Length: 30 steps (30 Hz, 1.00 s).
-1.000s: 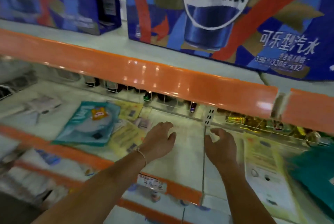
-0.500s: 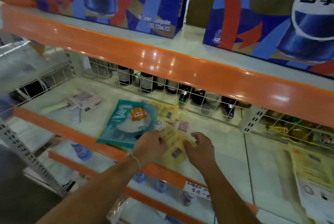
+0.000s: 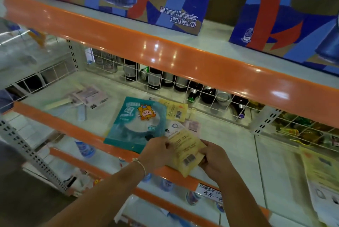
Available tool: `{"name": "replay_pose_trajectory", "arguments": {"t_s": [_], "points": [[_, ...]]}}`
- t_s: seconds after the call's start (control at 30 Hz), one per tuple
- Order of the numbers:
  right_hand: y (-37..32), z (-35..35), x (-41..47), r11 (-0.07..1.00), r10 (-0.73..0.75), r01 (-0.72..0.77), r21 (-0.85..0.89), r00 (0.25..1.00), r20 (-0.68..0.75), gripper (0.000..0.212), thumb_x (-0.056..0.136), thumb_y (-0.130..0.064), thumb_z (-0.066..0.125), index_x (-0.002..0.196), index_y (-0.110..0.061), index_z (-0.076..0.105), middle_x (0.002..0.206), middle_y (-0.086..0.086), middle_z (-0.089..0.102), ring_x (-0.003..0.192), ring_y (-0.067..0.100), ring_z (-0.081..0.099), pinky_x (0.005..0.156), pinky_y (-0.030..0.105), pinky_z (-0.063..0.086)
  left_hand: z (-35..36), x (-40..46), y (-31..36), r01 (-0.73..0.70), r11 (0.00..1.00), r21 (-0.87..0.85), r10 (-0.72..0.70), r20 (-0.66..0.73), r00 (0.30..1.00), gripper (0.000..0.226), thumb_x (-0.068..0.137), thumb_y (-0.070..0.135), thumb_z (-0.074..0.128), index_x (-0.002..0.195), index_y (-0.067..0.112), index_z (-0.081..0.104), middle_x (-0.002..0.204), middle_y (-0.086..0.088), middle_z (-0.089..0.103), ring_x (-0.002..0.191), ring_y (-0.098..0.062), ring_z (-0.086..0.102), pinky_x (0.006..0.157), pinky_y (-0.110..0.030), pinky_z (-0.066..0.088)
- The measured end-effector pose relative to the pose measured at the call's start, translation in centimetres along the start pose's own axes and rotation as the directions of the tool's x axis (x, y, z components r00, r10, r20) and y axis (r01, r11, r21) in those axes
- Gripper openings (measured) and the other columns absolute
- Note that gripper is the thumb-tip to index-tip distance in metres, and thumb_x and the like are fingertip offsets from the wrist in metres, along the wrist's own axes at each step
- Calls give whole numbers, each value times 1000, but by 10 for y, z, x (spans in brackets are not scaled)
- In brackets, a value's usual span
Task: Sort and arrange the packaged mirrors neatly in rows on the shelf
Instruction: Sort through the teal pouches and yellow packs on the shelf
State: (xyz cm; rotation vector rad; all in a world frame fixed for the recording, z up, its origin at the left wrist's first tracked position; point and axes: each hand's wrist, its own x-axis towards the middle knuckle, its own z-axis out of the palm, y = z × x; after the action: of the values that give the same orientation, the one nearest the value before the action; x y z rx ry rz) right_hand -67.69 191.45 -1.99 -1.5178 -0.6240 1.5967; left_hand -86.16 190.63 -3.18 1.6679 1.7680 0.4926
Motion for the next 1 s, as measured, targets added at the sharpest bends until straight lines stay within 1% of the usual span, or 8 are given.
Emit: {"name": "replay_pose_trajectory", "arguments": {"t_s": [0.1,0.2,0.4,0.5,0.63,0.73,0.87,1.0], "points": [[-12,-11,-4,991,5,-10,131,999,41,37,94,12,31,107,-1,63,100,25,70,87,35,67,74,44,56,-5,2,12,84,988,127,-89,33,995,46,101,40,34,69,11,51,71,-7,58,68,-19,60,58,-28,45],[-23,-26,-13,982,-44,26,188,995,90,41,92,13,30,110,-1,64,97,24,71,86,34,64,80,44,50,-2,-4,30,275,955,-115,-251,184,950,65,98,59,32,72,7,60,61,-5,63,47,-13,54,48,-20,41],[-30,-71,-28,961,-108,67,269,984,139,39,94,11,32,111,-4,63,95,19,74,80,31,70,62,36,61,18,1,81,543,332,-772,-287,465,837,31,90,39,66,87,9,61,54,-5,62,46,-15,52,42,-20,36],[-25,-105,-31,977,-106,78,196,985,138,42,91,13,35,115,-5,63,100,19,73,84,31,69,67,39,59,35,11,102,475,257,-841,-280,406,870,14,90,17,67,98,6,66,87,-13,74,72,-26,70,58,-36,59],[-27,-147,-36,994,-105,106,-6,987,126,36,89,11,48,117,-4,65,103,21,72,90,37,70,72,43,58,60,19,128,462,455,-761,-267,379,886,29,88,13,70,113,0,64,101,-20,73,93,-35,70,81,-55,57],[-34,-171,-45,982,-152,163,-95,982,114,23,94,-4,56,114,-7,67,103,17,74,94,34,71,80,44,58,84,17,153,396,690,-606,-193,373,908,43,86,22,73,122,6,57,107,-12,67,95,-30,66,85,-46,57],[-34,-199,-53,944,-293,271,-191,951,-102,11,94,-10,61,101,-10,70,80,7,76,72,24,74,58,33,58,118,12,190,239,814,-529,-39,362,931,15,92,26,66,92,15,56,80,0,58,71,-15,56,64,-30,46],[-35,-239,-54,934,-346,310,-176,905,-248,10,95,-10,61,101,-12,68,86,13,75,80,36,72,64,46,61,146,10,225,69,874,-482,98,313,945,33,93,35,61,103,4,66,74,-6,64,60,-22,59,54,-28,50]]}}
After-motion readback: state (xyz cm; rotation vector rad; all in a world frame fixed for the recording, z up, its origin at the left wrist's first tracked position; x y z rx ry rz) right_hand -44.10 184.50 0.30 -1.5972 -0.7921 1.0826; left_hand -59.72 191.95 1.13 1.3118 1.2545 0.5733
